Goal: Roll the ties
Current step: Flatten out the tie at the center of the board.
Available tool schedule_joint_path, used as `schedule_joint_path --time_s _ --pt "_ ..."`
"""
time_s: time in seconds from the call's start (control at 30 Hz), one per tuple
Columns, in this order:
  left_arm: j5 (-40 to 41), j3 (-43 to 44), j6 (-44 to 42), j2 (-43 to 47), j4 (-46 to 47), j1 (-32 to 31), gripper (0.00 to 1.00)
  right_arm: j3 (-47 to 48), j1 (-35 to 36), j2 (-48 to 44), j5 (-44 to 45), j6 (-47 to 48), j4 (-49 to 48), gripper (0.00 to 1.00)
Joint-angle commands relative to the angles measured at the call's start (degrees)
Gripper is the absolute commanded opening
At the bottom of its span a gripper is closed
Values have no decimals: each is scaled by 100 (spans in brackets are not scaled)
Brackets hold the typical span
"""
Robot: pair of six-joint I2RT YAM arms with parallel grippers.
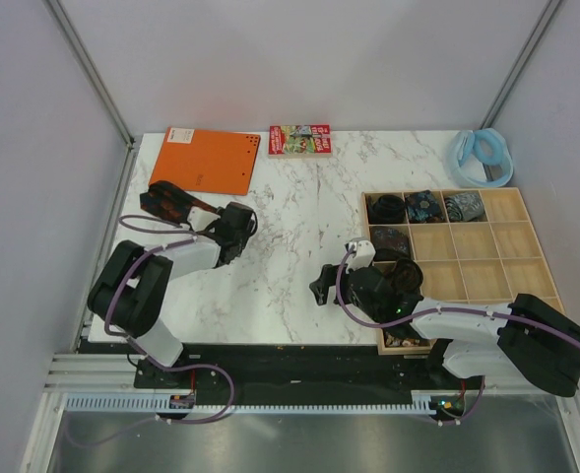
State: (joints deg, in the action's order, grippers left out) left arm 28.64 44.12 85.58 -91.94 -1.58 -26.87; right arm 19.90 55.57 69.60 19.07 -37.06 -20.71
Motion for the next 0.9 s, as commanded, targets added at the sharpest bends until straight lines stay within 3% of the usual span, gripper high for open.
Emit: schedule_joint_path --time_s 0.0,0.47,0.87 --pt "571 404 363 -341 79 -37 65 -56 24 18 -61 85 -302 98" --pt "871 1037 485 -904 -728 -29 50 -39 24 80 -158 155 -381 98" --pt "845 1099 583 -983 -923 -46 54 -39 24 80 -176 146 -399 98"
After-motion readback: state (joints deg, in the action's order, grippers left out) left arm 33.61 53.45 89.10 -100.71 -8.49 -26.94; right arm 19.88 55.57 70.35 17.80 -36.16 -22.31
